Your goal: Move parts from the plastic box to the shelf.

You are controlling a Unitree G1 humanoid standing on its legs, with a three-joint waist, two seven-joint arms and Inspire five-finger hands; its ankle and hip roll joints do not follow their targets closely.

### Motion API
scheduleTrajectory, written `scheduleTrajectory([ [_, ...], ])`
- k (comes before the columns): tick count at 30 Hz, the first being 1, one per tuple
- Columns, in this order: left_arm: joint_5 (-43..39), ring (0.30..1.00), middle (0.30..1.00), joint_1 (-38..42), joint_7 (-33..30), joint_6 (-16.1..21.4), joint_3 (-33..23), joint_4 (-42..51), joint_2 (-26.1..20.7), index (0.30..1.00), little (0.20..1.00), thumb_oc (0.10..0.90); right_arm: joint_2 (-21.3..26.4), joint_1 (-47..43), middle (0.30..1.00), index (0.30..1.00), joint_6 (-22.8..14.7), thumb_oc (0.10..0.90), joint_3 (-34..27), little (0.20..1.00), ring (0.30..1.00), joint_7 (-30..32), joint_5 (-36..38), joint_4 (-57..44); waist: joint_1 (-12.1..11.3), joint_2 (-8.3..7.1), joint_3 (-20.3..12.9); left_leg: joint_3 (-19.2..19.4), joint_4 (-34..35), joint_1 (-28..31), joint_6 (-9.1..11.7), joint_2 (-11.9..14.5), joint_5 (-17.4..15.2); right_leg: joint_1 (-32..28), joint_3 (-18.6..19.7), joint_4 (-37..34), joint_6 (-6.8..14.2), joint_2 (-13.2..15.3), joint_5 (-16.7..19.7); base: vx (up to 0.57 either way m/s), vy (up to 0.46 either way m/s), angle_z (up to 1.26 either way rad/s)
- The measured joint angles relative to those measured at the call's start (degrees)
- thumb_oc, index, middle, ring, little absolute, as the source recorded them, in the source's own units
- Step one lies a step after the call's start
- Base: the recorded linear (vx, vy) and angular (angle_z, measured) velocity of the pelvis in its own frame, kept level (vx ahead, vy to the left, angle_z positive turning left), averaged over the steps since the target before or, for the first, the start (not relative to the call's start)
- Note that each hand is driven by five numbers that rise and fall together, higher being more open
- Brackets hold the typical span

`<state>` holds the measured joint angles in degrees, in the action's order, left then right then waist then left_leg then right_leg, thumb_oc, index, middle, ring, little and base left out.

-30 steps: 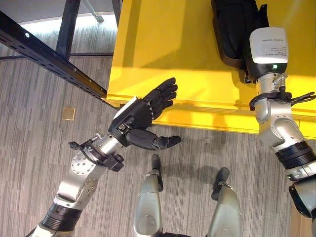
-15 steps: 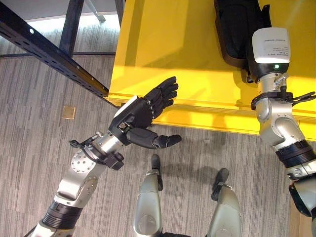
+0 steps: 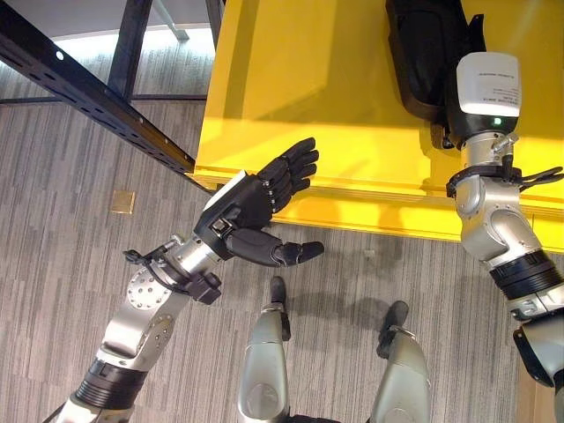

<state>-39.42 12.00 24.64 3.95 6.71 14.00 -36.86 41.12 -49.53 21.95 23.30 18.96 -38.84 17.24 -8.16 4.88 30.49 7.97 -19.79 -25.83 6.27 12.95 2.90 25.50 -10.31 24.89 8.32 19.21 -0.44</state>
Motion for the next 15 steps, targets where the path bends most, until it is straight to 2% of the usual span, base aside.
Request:
scheduleTrajectory([
  [4,0.3,1.0,1.0,0.1,0.1,0.0,0.0,0.0,0.0,1.0,1.0,0.9,-1.8,0.0,0.3,0.3,0.6,0.4,-1.1,0.3,0.3,1.0,0.8,1.0,0.1,-0.81,0.0,0.0,-0.1,0.0,0.0,0.0,0.0,0.0,0.0,0.0,0.0,0.0,0.0,0.0,0.0,0.0],
  [15,0.3,1.0,1.0,0.0,0.7,0.0,0.0,-0.1,0.0,1.0,1.0,0.9,-2.6,0.0,0.3,0.3,0.9,0.4,-1.8,0.3,0.3,1.1,0.9,1.6,0.0,-0.86,0.0,0.0,-0.4,0.0,-0.1,0.0,-0.1,-0.1,0.1,0.0,0.0,0.1,0.0,0.0,0.0,0.0],
])
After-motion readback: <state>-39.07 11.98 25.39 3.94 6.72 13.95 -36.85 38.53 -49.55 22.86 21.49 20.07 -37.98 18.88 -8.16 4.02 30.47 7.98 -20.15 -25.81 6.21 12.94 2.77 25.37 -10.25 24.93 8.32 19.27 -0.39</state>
